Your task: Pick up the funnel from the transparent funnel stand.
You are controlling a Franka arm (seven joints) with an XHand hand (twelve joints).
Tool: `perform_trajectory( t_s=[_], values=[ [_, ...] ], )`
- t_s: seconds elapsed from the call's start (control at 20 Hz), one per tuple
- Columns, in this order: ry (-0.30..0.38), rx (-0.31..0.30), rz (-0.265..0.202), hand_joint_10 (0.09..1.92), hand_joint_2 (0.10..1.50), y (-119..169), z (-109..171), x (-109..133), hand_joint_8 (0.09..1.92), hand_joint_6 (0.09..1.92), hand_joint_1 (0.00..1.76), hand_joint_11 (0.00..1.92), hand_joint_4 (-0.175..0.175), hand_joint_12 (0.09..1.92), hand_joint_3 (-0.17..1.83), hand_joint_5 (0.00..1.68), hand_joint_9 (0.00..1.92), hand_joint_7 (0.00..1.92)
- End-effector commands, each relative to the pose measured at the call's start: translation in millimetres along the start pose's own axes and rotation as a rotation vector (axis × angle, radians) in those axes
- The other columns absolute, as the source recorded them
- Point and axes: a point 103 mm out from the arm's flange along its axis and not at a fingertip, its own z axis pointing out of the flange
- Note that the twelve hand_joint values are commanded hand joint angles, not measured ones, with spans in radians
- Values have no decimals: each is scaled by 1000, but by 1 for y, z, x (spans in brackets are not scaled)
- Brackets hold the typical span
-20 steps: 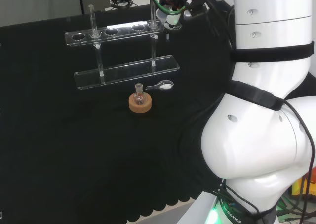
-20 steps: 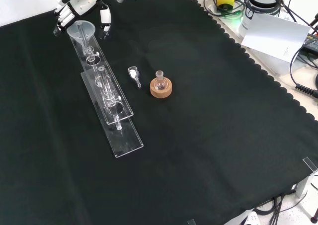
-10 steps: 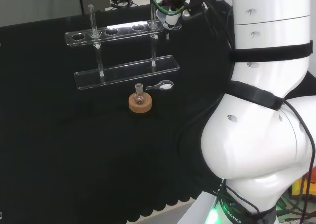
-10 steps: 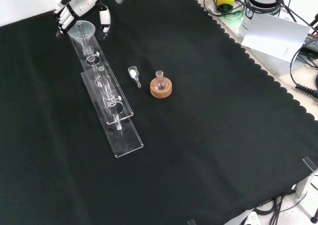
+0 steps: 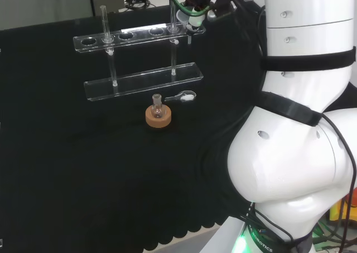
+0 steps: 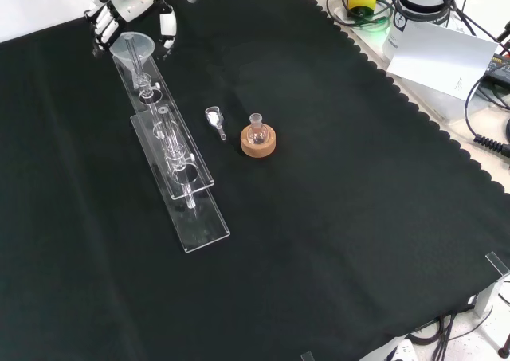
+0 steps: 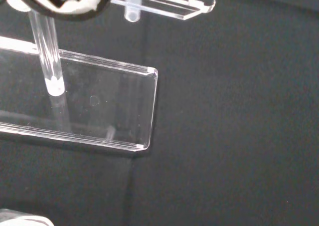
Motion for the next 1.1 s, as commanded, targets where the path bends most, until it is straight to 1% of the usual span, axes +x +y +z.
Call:
perform_trajectory(
  t_s=[0.05, 0.25, 0.4, 0.65, 0.8, 0.9, 1.0, 1.1],
  values=[
    [-10, -29, 3, 673, 655, -3, -6, -3, 683, 94, 805, 87, -7, 1429, 595, 464, 434, 263],
    [-7, -41, 0, 653, 663, -7, -11, -5, 673, 113, 810, 105, -4, 1414, 600, 515, 451, 281],
    [-13, -63, 2, 643, 675, -11, -17, -8, 670, 128, 814, 117, -3, 1407, 604, 541, 466, 302],
    [-26, -72, 13, 600, 684, -19, -25, -13, 658, 209, 830, 166, 3, 1384, 608, 584, 531, 421],
    [-33, -74, 18, 580, 685, -25, -29, -14, 657, 287, 836, 205, 4, 1367, 613, 570, 570, 483],
    [-36, -80, 24, 560, 683, -29, -33, -15, 658, 389, 842, 229, 4, 1358, 619, 542, 606, 539],
    [-42, -83, 28, 556, 683, -34, -38, -16, 671, 451, 845, 249, 5, 1357, 623, 531, 638, 595],
    [-30, -77, 29, 551, 682, -34, -37, -22, 680, 494, 848, 266, 6, 1347, 627, 522, 658, 618]
  ],
)
